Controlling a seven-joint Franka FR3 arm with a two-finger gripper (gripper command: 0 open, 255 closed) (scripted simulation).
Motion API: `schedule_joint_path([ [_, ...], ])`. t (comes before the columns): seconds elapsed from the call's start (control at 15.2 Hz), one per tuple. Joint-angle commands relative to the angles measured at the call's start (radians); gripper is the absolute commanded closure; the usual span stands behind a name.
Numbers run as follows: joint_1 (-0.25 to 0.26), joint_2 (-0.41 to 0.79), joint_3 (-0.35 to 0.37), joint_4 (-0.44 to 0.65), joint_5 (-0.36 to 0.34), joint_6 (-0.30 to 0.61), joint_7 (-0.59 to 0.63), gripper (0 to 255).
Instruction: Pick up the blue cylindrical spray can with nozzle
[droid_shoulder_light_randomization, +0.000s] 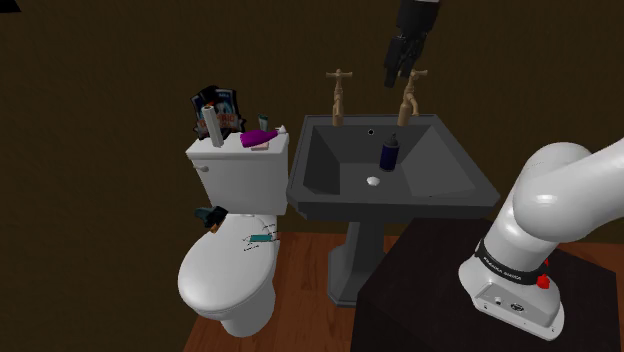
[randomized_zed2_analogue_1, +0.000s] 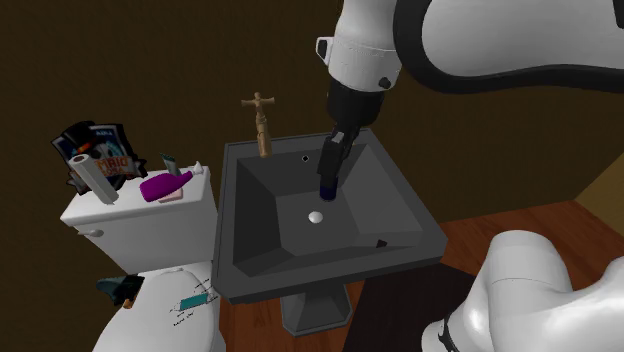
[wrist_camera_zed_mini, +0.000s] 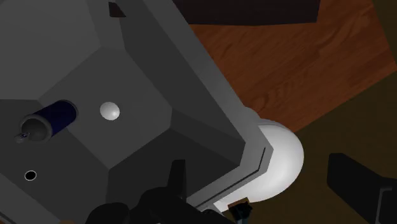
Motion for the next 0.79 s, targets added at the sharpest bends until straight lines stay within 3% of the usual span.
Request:
schedule_joint_path([
  [0.0, 0.0, 0.0, 0.0, 0.0, 0.0, 0.0, 0.0, 0],
  [0.73, -0.025, 0.308, -0.15, 0.058, -0.155, 0.067, -0.3, 0],
])
